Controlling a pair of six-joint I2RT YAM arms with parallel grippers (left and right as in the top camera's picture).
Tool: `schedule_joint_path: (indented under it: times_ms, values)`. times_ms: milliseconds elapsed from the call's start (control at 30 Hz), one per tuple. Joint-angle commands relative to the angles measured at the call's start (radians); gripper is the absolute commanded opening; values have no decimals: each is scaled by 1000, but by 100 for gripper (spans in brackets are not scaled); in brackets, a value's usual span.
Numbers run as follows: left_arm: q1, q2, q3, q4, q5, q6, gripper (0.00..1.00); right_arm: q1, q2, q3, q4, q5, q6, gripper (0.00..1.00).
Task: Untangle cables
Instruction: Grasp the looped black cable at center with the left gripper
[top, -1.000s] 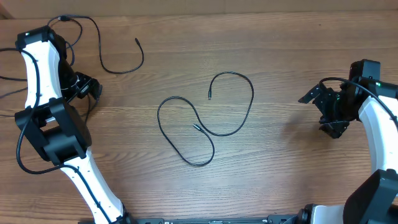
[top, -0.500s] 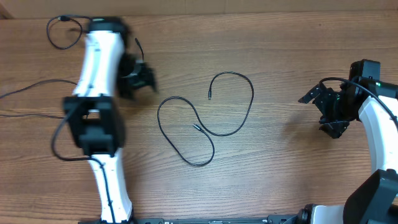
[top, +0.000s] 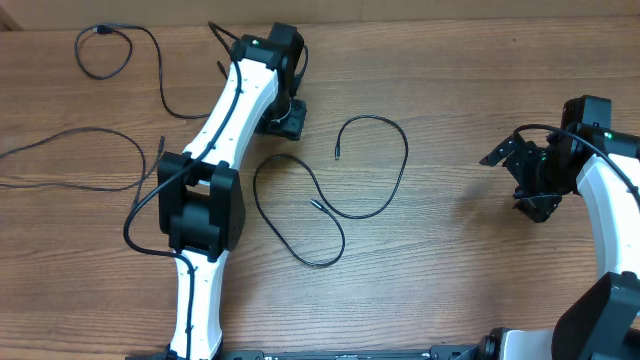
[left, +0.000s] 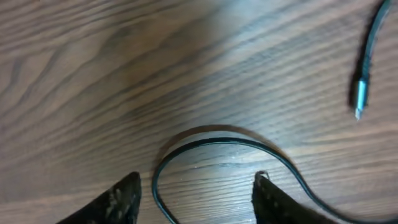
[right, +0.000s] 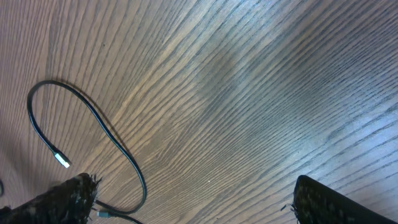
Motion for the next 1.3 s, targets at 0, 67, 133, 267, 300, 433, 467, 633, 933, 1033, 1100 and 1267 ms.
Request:
schedule_joint_path:
  times_ms: [0, 67, 133, 267, 300, 433, 467, 633, 933, 1033, 1100, 1267]
  values:
    - [-8, -44, -18, 6, 100, 218, 70, 1, 5, 15, 1, -5, -7, 100]
    - [-8, -44, -32, 2, 182, 347, 93, 1, 5, 15, 1, -5, -7, 100]
    - [-8, -44, -52, -2, 248, 457, 100, 1, 5, 15, 1, -5, -7, 100]
    - [-8, -44, -121, 22, 276, 620, 95, 1, 5, 15, 1, -5, -7, 100]
    - [-8, -44, -143, 42, 276, 655, 93, 1, 5, 15, 1, -5, -7, 100]
    - [-6, -44, -206, 99, 276, 802, 84, 1, 5, 15, 1, -5, -7, 100]
    - [-6, -44, -218, 110, 276, 839, 83, 1, 5, 15, 1, -5, -7, 100]
    - [-6, -44, -294, 272, 255, 890, 78, 1, 5, 15, 1, -5, -7, 100]
    - [-8, -44, -356, 282, 237, 1006, 52, 1, 5, 15, 1, -5, -7, 100]
    - [-8, -44, -359, 255, 216, 1009, 55, 1, 5, 15, 1, -5, -7, 100]
    - [-8, -44, -359, 249, 177, 1009, 56, 1, 5, 15, 1, -5, -7, 100]
    - [-8, -44, -362, 266, 192, 1009, 53, 1, 5, 15, 1, -5, -7, 100]
